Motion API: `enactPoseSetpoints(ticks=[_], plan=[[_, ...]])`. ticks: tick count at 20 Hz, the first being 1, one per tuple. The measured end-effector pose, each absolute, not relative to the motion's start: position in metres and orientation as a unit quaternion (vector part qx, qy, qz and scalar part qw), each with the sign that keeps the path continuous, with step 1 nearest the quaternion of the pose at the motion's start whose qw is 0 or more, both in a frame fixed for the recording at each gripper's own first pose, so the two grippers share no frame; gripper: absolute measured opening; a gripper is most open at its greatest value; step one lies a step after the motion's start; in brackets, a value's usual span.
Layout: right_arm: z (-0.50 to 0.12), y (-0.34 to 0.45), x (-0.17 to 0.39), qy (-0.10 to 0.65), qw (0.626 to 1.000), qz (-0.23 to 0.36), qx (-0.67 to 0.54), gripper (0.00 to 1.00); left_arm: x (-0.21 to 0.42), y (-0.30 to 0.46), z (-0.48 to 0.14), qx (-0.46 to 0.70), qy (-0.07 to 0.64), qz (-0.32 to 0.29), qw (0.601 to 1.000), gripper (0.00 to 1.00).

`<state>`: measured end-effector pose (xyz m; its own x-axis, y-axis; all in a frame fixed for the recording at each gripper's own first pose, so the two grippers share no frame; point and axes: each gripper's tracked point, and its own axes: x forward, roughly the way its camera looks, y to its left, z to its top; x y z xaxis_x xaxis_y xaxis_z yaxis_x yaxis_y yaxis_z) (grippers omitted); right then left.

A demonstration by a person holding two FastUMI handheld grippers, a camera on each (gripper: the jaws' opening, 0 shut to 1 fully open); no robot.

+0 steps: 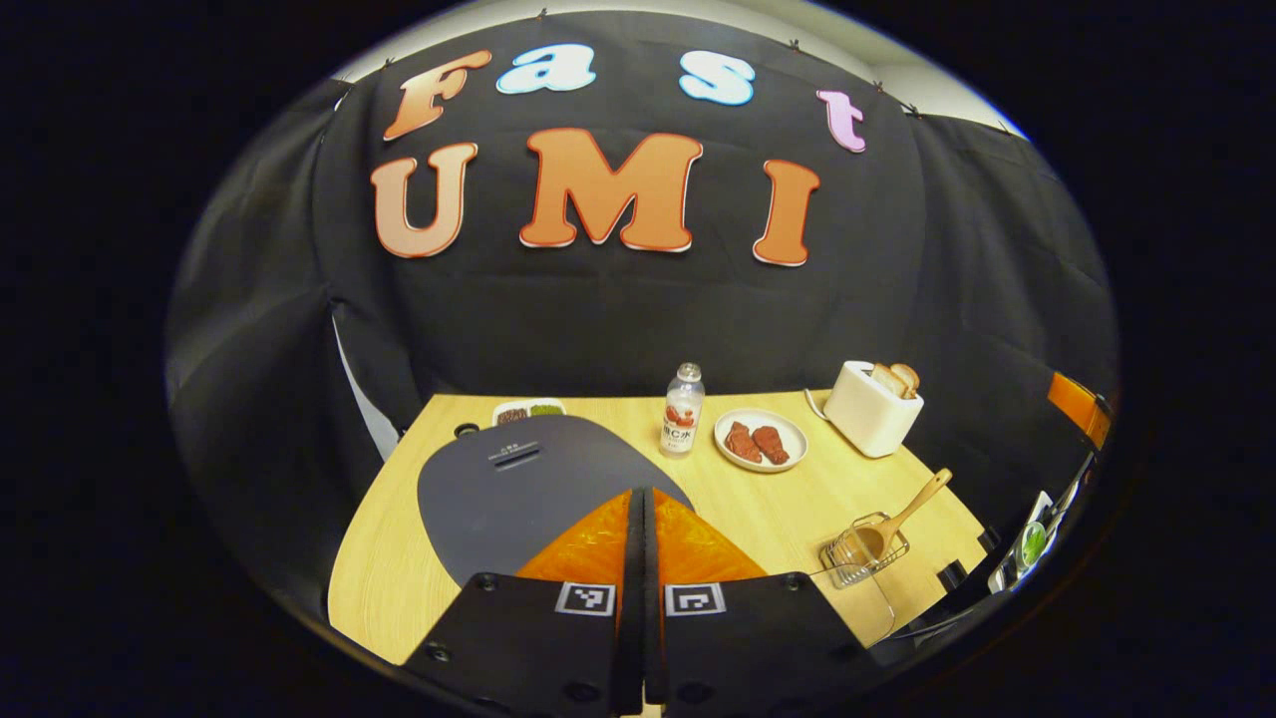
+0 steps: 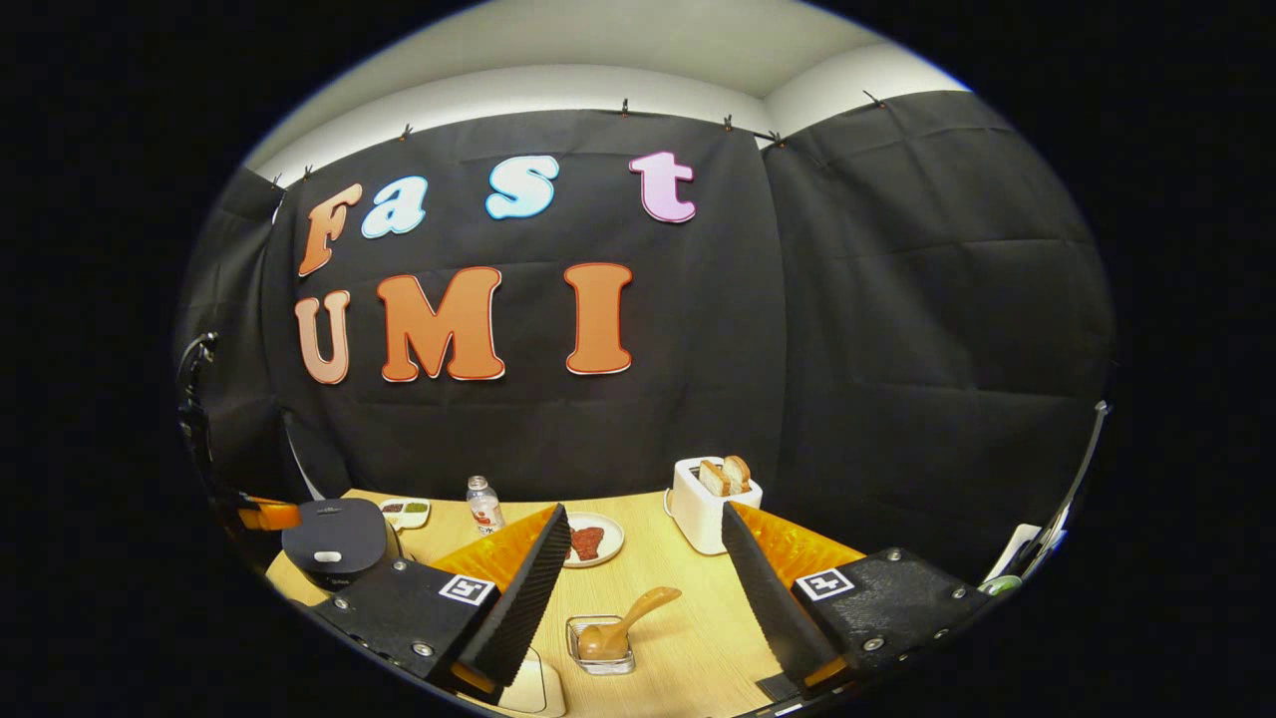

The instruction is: Close the left gripper, press the button to open the rice cooker; take a wooden spoon from the chopstick holder with the right hand, scoop a spoonful of rice and pour it into the rice cooker, then put the wooden spoon back into the chopstick holder.

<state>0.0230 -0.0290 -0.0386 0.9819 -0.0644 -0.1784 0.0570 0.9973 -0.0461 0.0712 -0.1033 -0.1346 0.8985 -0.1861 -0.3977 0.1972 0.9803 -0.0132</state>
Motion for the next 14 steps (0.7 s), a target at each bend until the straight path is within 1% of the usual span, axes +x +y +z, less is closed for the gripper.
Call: enactPoseSetpoints(ticks=[3, 7, 8, 12, 13, 14], plan=[[-0.043, -0.038, 0.024, 0.096, 0.994, -0.039, -0.026, 0.94, 0.078, -0.1, -0.158, 0.024, 0.234, -0.097, 0.967, 0.05], [-0.046, -0.046, 0.023, 0.101, 0.993, -0.045, -0.031, 0.94, 0.087, -0.097, -0.177, 0.026, 0.254, -0.094, 0.962, 0.03], [-0.048, -0.047, 0.023, 0.102, 0.993, -0.046, -0.029, 0.94, 0.087, -0.095, -0.18, 0.025, 0.259, -0.093, 0.961, 0.06], [-0.05, -0.051, 0.021, 0.105, 0.993, -0.052, -0.025, 0.94, 0.078, -0.091, -0.203, 0.02, 0.291, -0.087, 0.953, 0.05], [-0.051, -0.053, 0.02, 0.106, 0.993, -0.054, -0.026, 0.94, 0.081, -0.091, -0.2, 0.021, 0.277, -0.088, 0.957, 0.05], [-0.052, -0.053, 0.02, 0.108, 0.992, -0.055, -0.025, 0.94, 0.08, -0.091, -0.205, 0.023, 0.288, -0.09, 0.953, 0.05]])
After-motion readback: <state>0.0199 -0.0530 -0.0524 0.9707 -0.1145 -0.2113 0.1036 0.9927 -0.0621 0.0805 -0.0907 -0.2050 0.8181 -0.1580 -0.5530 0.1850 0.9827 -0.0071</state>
